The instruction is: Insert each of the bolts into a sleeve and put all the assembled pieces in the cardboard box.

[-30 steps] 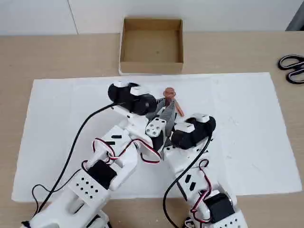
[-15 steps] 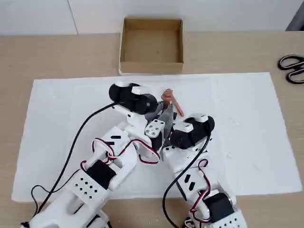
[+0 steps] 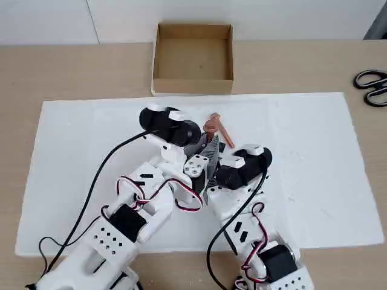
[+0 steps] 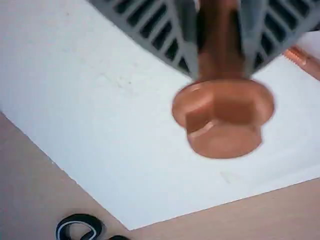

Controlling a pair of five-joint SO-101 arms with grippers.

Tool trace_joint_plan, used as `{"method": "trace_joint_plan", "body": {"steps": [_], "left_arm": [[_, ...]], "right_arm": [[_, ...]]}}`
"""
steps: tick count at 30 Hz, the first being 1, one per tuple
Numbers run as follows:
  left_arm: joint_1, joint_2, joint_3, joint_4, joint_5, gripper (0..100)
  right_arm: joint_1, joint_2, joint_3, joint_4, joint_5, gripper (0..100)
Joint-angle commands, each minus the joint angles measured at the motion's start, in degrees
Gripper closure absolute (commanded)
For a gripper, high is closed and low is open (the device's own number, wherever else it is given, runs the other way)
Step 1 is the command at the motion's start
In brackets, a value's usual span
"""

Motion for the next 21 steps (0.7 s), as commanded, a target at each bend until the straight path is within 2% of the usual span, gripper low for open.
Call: {"method": "trace_joint_plan", "body": {"steps": [1, 7, 15, 21], "left_arm": [[-2.29, -0.79, -0.22, 1.41, -0.26, 99], [-2.02, -1.14, -0.31, 5.36, -0.26, 99], [-2.11, -0.88, -0.22, 5.71, -0.26, 99], [0.18, -1.14, -0.4, 10.37, -0.26, 99]], "right_arm": [[0.75, -0.57, -0.53, -1.27, -0.26, 99.5], [0.75, -0.57, -0.53, -1.27, -0.26, 99.5], [0.75, -0.57, -0.53, -1.27, -0.26, 99.5], [0.75, -0.57, -0.44, -1.27, -0.26, 99.5]]}}
